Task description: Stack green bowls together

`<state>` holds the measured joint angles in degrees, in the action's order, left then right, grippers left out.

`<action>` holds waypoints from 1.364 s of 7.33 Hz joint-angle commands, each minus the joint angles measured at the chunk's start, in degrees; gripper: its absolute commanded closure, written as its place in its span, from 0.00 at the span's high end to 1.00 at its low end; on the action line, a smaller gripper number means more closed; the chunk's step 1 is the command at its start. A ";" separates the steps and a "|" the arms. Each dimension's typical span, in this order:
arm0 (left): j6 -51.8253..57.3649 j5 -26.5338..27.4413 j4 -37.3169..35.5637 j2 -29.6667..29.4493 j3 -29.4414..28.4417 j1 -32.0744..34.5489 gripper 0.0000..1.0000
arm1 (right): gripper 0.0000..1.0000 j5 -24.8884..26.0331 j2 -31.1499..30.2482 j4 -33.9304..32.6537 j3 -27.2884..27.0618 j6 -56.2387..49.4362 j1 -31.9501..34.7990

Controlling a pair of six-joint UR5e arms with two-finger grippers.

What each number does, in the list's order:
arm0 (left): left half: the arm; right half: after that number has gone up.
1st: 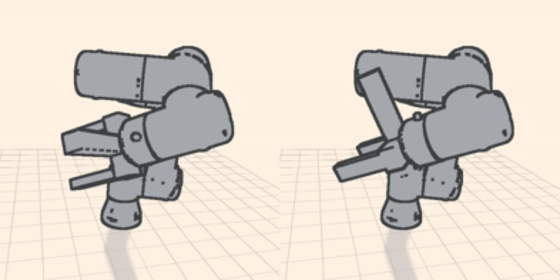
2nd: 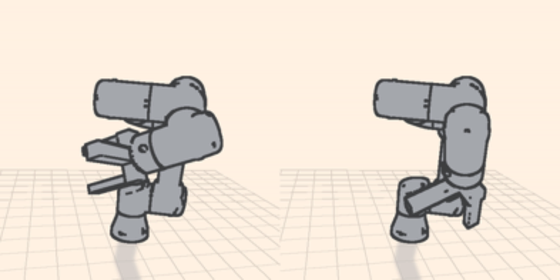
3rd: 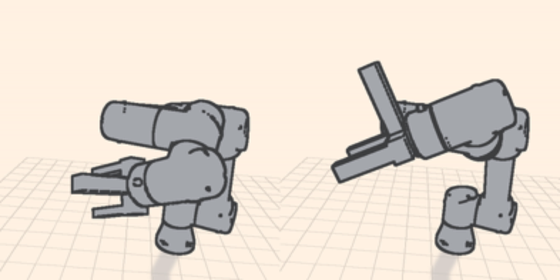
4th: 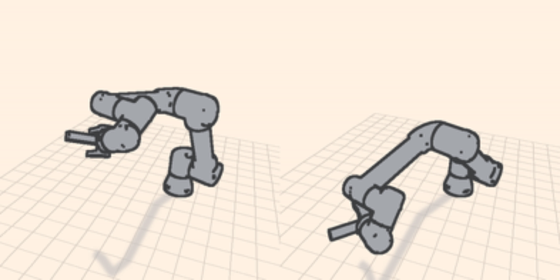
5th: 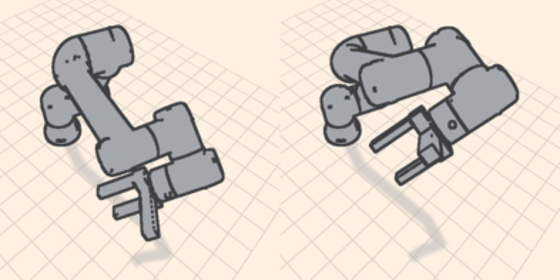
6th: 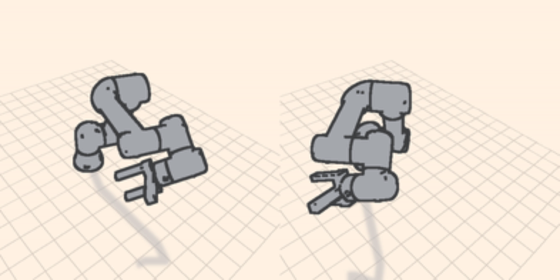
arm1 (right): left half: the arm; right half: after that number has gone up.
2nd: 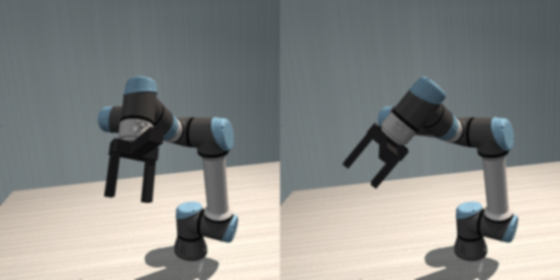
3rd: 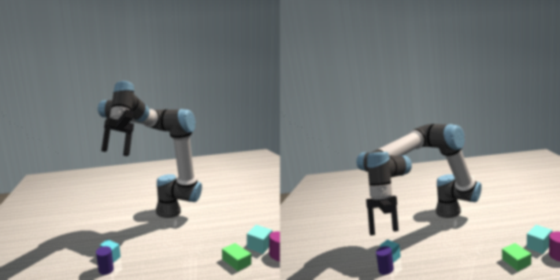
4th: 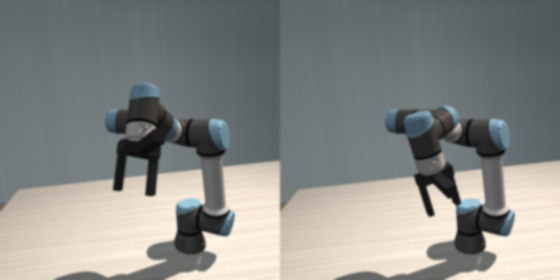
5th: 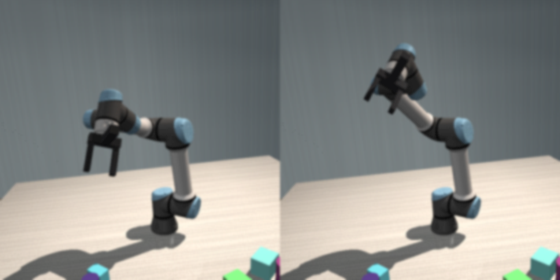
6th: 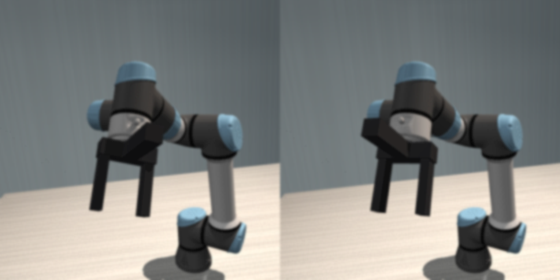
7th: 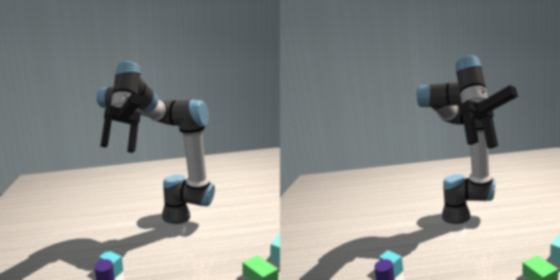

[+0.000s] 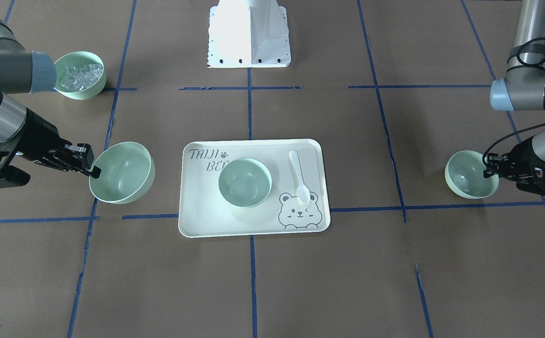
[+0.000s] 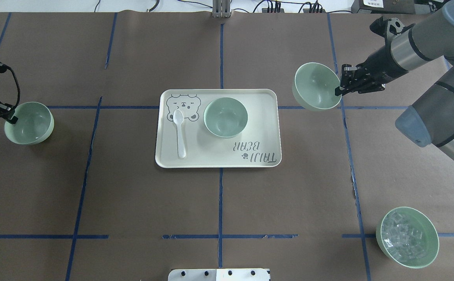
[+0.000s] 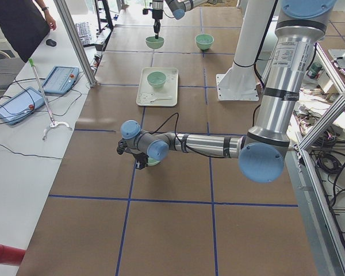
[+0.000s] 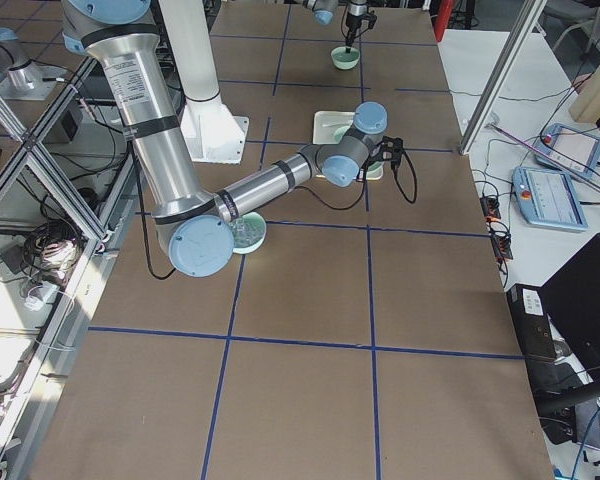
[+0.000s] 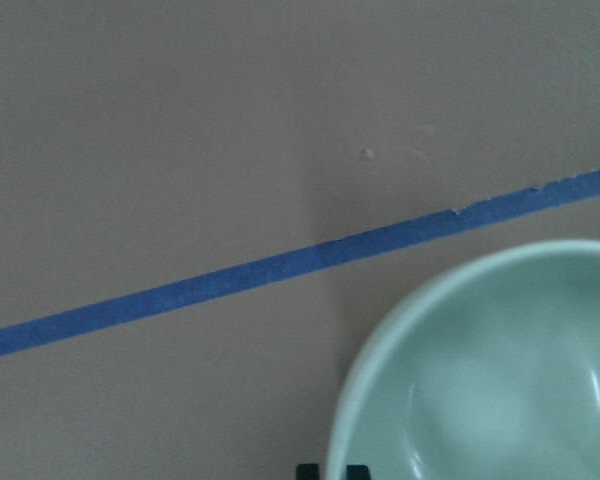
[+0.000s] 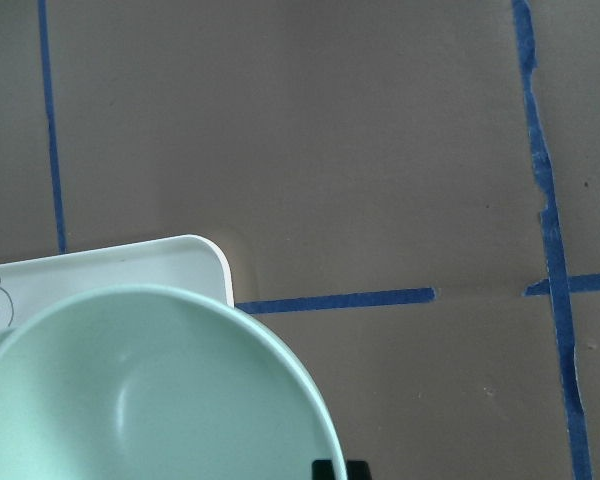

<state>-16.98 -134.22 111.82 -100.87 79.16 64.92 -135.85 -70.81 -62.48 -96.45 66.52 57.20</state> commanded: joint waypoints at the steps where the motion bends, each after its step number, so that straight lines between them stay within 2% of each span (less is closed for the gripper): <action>1: -0.42 -0.16 -0.46 -2.03 1.51 1.95 0.00 | 0.00 1.19 1.80 -0.01 -0.06 4.02 -1.65; 3: -11.96 -0.08 -3.26 -7.81 4.41 1.79 0.00 | 0.00 6.18 4.79 -0.01 -0.93 10.26 -6.73; 4: -14.20 -0.34 -3.28 -9.15 4.94 1.62 0.00 | 0.00 8.65 6.37 -0.01 -0.94 13.25 -9.54; 6: -18.16 -0.34 -3.28 -9.52 8.98 0.48 0.00 | 0.00 14.98 9.96 -2.53 -0.59 16.00 -15.08; 7: -18.96 -0.34 -3.28 -9.52 9.69 0.21 0.00 | 0.00 16.22 13.29 -7.78 -0.50 16.09 -16.50; 10: -18.97 -0.25 -3.19 -9.25 10.22 0.21 0.00 | 0.00 19.92 16.56 -12.03 2.83 16.09 -18.44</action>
<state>-35.89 -134.47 108.60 -110.19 89.17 65.16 -117.11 -55.80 -72.32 -95.21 82.59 39.45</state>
